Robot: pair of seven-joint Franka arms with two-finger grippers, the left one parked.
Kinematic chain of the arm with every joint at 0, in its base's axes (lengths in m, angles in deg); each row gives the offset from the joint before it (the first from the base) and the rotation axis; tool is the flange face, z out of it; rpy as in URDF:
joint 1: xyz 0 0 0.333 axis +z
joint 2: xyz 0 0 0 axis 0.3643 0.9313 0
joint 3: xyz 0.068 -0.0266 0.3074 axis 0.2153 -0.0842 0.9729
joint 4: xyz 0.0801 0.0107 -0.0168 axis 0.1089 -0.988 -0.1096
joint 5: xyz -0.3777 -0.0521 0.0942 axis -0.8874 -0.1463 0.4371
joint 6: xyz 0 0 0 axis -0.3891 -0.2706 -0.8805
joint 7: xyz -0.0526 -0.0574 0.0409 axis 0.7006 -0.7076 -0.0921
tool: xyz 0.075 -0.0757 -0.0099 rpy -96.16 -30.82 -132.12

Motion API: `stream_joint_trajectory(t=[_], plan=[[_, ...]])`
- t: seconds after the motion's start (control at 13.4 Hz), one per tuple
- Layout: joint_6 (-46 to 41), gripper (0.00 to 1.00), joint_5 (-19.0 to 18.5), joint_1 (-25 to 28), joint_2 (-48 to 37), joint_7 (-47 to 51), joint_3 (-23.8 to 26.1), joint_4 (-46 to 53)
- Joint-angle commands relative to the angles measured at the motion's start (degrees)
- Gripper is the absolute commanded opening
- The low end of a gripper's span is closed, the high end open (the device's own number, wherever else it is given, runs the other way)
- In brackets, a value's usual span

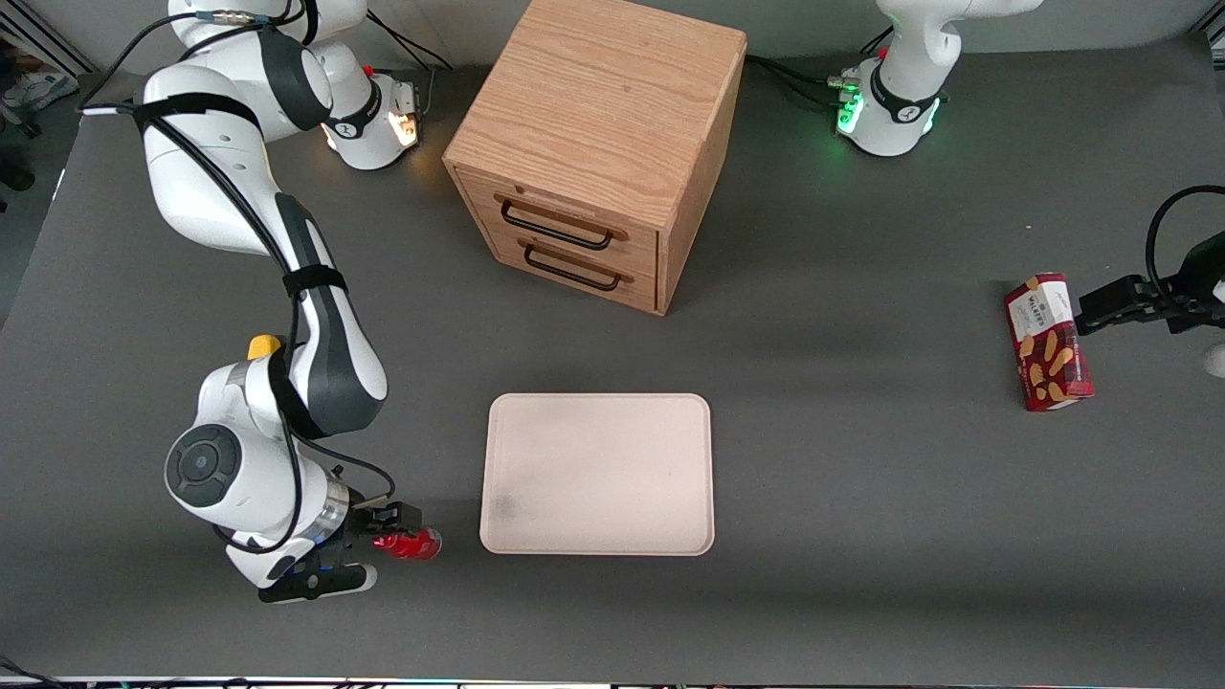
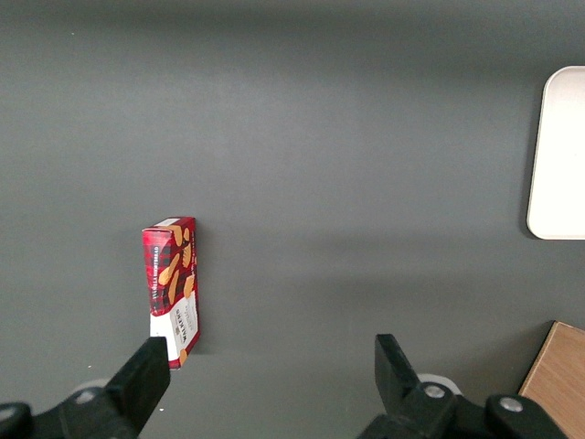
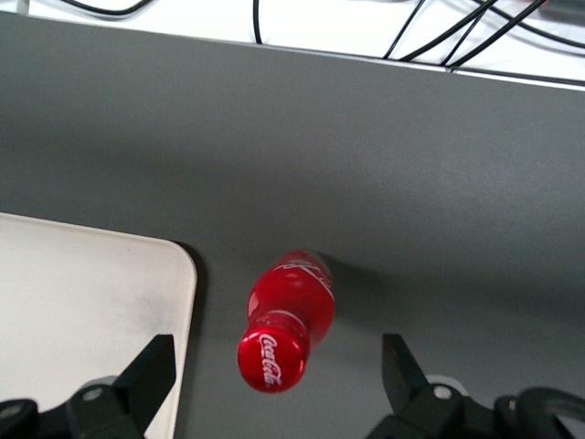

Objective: Place coke bottle on tray
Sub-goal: 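Close the right gripper around the bottle's neck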

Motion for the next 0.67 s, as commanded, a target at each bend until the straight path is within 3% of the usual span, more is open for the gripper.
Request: stream_joint_trajectory(t=[0.0, 0.3, 0.37, 0.6], plan=[[0.8, 1.0, 0.0, 0.4, 0.1, 0.5, -0.3, -0.7], [0.8, 1.0, -0.1, 0.4, -0.1, 0.5, -0.3, -0.8], [0.8, 0.95, -0.1, 0.4, -0.1, 0.5, -0.3, -0.7], [0.8, 0.68, -2.0, 0.5, -0.4, 0.4, -0.3, -0.7]])
